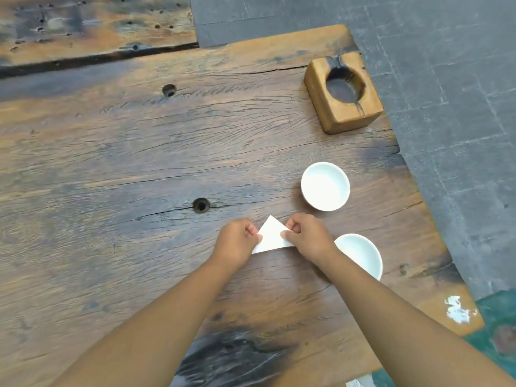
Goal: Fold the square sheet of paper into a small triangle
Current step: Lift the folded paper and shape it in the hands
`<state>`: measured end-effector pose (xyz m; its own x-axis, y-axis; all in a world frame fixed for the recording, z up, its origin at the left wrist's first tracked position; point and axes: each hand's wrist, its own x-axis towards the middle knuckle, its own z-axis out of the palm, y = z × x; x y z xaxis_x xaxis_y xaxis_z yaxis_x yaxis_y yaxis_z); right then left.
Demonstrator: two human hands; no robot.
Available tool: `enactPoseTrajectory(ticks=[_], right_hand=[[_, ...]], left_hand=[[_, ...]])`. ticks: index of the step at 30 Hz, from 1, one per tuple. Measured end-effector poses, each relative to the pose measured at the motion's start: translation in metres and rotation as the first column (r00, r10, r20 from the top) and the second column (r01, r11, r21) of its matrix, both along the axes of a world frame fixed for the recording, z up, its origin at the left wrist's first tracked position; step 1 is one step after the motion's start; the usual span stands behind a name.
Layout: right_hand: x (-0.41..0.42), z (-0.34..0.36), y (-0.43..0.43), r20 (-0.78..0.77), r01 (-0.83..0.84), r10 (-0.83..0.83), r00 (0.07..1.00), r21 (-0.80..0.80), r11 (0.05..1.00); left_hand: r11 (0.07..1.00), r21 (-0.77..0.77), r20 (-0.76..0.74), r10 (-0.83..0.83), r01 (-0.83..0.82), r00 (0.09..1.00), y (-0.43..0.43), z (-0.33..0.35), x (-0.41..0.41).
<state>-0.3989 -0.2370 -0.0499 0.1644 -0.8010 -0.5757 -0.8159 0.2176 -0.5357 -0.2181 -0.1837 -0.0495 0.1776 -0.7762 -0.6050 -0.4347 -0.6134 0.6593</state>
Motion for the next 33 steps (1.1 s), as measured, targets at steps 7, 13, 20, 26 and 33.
enactPoseTrajectory(ticks=[7, 13, 20, 26, 33], right_hand=[[0.007, -0.012, 0.002, -0.113, -0.049, 0.044, 0.993, -0.046, 0.998], [0.008, -0.014, 0.009, -0.186, -0.150, 0.120, 0.975, -0.154, 0.977], [0.010, -0.016, 0.010, -0.236, -0.179, 0.133, 0.963, -0.188, 0.966], [0.011, -0.012, 0.009, -0.304, -0.193, 0.128, 0.944, -0.195, 0.962], [0.013, -0.011, 0.008, -0.327, -0.200, 0.131, 0.936, -0.187, 0.962]], left_hand=[[0.999, -0.015, 0.175, -0.040, 0.043, 0.984, -0.001, -0.013, -0.009], [0.985, -0.058, 0.276, -0.141, 0.163, 0.951, 0.004, -0.018, -0.013], [0.970, -0.104, 0.310, -0.177, 0.219, 0.934, 0.009, -0.023, -0.014], [0.976, -0.121, 0.294, -0.137, 0.179, 0.946, 0.009, -0.025, -0.012], [0.978, -0.100, 0.276, -0.151, 0.185, 0.949, 0.006, -0.027, -0.009]])
